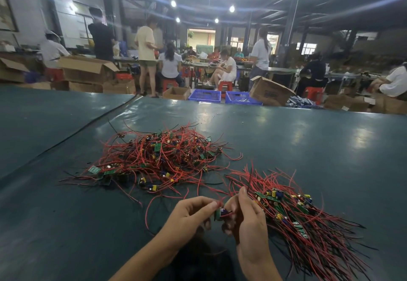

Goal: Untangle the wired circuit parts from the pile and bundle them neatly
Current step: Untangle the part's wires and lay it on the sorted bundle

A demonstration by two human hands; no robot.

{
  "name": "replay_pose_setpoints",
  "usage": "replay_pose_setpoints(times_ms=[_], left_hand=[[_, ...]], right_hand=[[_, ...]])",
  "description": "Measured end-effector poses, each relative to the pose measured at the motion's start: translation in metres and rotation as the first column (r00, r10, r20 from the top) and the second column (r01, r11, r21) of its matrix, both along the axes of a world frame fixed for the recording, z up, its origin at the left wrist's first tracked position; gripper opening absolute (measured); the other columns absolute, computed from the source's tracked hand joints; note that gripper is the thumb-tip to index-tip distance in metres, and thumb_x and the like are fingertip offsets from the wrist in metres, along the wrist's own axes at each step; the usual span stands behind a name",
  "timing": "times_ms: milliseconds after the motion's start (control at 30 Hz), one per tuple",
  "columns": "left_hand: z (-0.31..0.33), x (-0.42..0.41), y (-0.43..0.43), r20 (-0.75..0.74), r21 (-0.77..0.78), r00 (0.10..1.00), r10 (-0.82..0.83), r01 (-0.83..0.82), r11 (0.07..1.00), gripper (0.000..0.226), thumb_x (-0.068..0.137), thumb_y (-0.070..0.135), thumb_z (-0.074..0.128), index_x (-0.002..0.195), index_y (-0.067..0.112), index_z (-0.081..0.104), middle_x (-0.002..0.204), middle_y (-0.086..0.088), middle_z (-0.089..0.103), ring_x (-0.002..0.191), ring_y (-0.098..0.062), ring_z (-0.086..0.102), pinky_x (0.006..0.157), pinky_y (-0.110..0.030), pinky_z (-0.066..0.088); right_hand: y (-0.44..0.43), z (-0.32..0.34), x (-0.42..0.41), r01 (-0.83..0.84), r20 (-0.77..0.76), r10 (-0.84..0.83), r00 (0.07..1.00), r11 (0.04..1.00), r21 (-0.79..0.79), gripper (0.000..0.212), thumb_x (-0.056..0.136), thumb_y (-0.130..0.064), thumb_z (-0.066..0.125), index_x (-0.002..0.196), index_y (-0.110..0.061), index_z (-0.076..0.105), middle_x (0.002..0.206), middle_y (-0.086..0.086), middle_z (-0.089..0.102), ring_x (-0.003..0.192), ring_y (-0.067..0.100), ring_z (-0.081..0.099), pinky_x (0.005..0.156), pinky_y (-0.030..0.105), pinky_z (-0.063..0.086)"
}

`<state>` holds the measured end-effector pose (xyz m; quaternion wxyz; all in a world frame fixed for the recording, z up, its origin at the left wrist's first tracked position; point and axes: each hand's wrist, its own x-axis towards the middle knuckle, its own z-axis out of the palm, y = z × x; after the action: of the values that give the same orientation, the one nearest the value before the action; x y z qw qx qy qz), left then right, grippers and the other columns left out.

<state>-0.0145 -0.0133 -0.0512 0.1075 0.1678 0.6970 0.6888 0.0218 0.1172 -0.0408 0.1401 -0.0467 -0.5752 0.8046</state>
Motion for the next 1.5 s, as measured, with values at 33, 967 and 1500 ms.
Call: replay_pose_setpoints(times_ms=[33, 967, 1500], left_hand=[[0.0, 0.0, 0.0, 0.077, 0.043, 0.997, 0.0, -0.004, 0.999, 0.033, 0.075, 0.046, 0.066, 0.09, 0.019, 0.076, 0.077, -0.011, 0.064, 0.067, -0.017, 0.057, 0.059, -0.024, 0.044], [0.013, 0.01, 0.001, -0.129, 0.074, 0.988, 0.086, -0.077, 0.994, 0.027, 0.087, 0.043, 0.066, 0.084, 0.017, 0.069, 0.069, -0.003, 0.068, 0.062, -0.016, 0.063, 0.057, -0.024, 0.048], [0.017, 0.001, 0.001, 0.038, 0.197, 0.954, 0.296, -0.298, 0.934, 0.03, 0.07, 0.035, 0.068, 0.048, 0.016, 0.062, 0.052, -0.006, 0.059, 0.043, -0.012, 0.052, 0.044, -0.019, 0.042]], right_hand=[[0.001, -0.001, 0.0, -0.002, 0.012, 0.002, 1.0, 1.0, -0.008, 0.048, 0.082, -0.053, 0.049, 0.049, -0.018, 0.052, 0.056, 0.005, 0.048, 0.051, 0.019, 0.042, 0.046, 0.028, 0.034], [-0.001, 0.003, -0.002, 0.075, 0.204, -0.079, 0.976, 0.997, 0.024, 0.05, 0.097, -0.044, 0.049, 0.063, -0.019, 0.076, 0.059, 0.001, 0.064, 0.057, 0.011, 0.061, 0.055, 0.027, 0.049], [-0.001, 0.003, -0.004, 0.107, 0.139, -0.093, 0.986, 0.989, -0.097, 0.051, 0.098, -0.039, 0.048, 0.058, -0.02, 0.073, 0.051, -0.001, 0.054, 0.037, 0.006, 0.039, 0.033, 0.018, 0.029]])
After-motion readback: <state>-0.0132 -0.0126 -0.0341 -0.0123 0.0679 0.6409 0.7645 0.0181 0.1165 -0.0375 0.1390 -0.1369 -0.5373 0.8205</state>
